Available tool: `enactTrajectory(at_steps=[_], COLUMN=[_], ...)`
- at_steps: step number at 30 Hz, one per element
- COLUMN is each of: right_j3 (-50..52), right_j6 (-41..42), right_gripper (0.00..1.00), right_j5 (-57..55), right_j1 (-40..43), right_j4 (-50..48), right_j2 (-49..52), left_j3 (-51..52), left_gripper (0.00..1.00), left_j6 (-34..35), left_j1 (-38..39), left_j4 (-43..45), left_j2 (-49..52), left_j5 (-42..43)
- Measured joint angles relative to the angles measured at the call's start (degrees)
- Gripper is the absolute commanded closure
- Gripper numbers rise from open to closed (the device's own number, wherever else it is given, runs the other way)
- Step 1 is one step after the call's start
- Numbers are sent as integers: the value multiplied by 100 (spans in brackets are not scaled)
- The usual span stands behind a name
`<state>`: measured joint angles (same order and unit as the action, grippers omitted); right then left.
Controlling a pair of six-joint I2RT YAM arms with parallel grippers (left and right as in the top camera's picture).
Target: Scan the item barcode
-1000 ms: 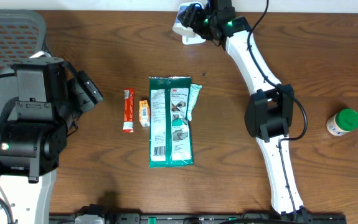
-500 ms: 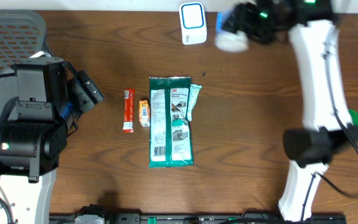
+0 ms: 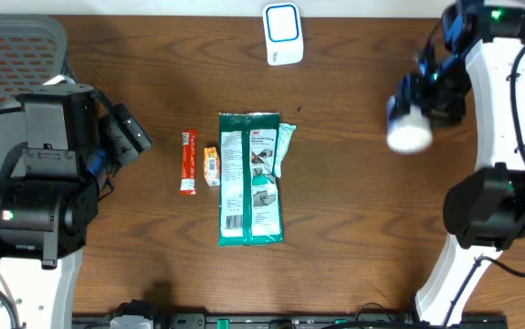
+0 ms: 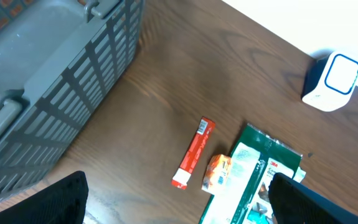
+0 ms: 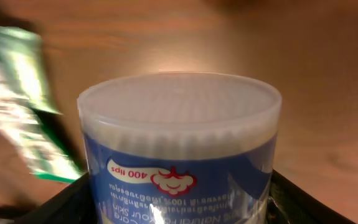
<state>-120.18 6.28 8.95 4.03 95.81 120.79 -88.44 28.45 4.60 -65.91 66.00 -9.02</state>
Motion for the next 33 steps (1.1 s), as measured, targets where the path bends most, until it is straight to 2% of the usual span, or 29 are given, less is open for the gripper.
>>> enactTrajectory(at_steps=[4,11,12,13,15,22,32,33], right_j3=[1281,2518,2562,2695,2793,2861,1569,1460], right_j6=[13,98,103,109,111,138,157,157], right_gripper=[95,92,87,50,29,1,1,4], right_j5=[-787,-2035,-2083,-2181,-2321,-2380,-2260,-2208], right_j1=[415,684,695,732,761,817,817,817], right_j4=[-833,-2059,-2127,-2269,-2369,-2258,-1257,-1167], right_j2=[72,70,70,70,59,44,46,46], left_j3=[0,0,0,0,0,0,0,0], left_gripper=[10,10,10,11,10,10,10,10], left_j6=[0,0,0,0,0,0,0,0], left_j1=[0,0,0,0,0,0,0,0], left_j4=[7,9,7,9,7,9,11,9], left_j2=[0,0,0,0,0,0,0,0], left_j5=[0,0,0,0,0,0,0,0])
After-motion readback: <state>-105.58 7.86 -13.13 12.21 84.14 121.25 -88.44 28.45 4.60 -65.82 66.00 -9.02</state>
